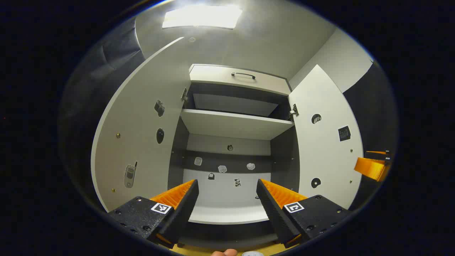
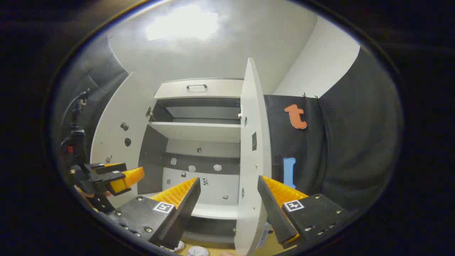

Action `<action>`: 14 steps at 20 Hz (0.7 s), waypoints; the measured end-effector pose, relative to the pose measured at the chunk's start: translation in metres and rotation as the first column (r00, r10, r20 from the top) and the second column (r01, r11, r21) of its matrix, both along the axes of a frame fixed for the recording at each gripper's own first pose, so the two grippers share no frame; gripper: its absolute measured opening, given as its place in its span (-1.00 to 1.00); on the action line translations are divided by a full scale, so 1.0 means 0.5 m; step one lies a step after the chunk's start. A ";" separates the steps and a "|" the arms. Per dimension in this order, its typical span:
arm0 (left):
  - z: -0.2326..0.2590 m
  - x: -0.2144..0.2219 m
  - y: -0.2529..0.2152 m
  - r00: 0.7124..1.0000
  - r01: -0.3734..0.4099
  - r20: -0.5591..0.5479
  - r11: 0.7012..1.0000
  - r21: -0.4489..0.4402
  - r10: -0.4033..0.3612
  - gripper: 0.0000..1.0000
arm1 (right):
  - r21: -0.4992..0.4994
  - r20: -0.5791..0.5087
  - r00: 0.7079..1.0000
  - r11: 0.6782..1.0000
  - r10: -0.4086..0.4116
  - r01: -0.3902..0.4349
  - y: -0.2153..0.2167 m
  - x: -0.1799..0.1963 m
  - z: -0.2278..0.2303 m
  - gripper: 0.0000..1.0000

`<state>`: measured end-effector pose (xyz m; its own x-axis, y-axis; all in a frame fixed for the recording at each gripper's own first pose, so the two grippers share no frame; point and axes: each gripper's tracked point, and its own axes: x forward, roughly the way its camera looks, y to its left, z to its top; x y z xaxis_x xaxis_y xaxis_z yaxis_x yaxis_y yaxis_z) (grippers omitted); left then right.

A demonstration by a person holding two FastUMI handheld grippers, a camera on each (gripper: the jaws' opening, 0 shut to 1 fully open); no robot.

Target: Grab one shoe with the right hand and put it into the shoe cabinet, grab the other shoe with the left hand and put it into the shoe cabinet; then close the right door with the right hand and the left door with the left hand.

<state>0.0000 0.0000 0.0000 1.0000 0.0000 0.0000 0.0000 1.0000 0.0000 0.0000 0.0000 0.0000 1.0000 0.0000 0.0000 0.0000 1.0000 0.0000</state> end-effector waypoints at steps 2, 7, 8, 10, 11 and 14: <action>0.014 -0.001 0.002 1.000 0.010 0.025 1.000 0.013 -0.010 0.97 | 0.017 -0.014 1.000 1.000 0.024 -0.024 0.022 0.027 -0.018 0.92; 0.011 -0.007 0.026 0.999 0.013 0.037 1.000 0.025 -0.014 0.97 | 0.027 -0.013 0.998 0.998 0.055 -0.055 0.070 0.067 -0.038 0.92; 0.008 -0.009 0.033 0.999 0.009 0.034 1.000 0.025 -0.010 0.97 | 0.022 -0.017 0.998 0.998 0.059 -0.059 0.079 0.070 -0.044 0.87; 0.003 -0.011 0.046 0.999 0.005 0.036 1.000 0.029 -0.006 0.97 | 0.011 -0.028 0.997 0.998 0.069 -0.069 0.094 0.073 -0.061 0.87; 0.001 -0.011 0.054 0.999 0.000 0.037 1.000 0.031 -0.001 0.97 | 0.002 -0.031 0.997 0.998 0.069 -0.069 0.101 0.074 -0.069 0.87; -0.008 -0.011 0.068 0.999 -0.005 0.035 0.999 0.035 0.004 0.97 | -0.021 -0.061 0.996 0.997 0.066 -0.068 0.127 0.073 -0.115 0.92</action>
<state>-0.0056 0.0338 -0.0042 0.9994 0.0041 0.0346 -0.0053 0.9994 0.0351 0.0364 0.0634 -0.0573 0.9960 0.0663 -0.0605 -0.0677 0.9975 -0.0214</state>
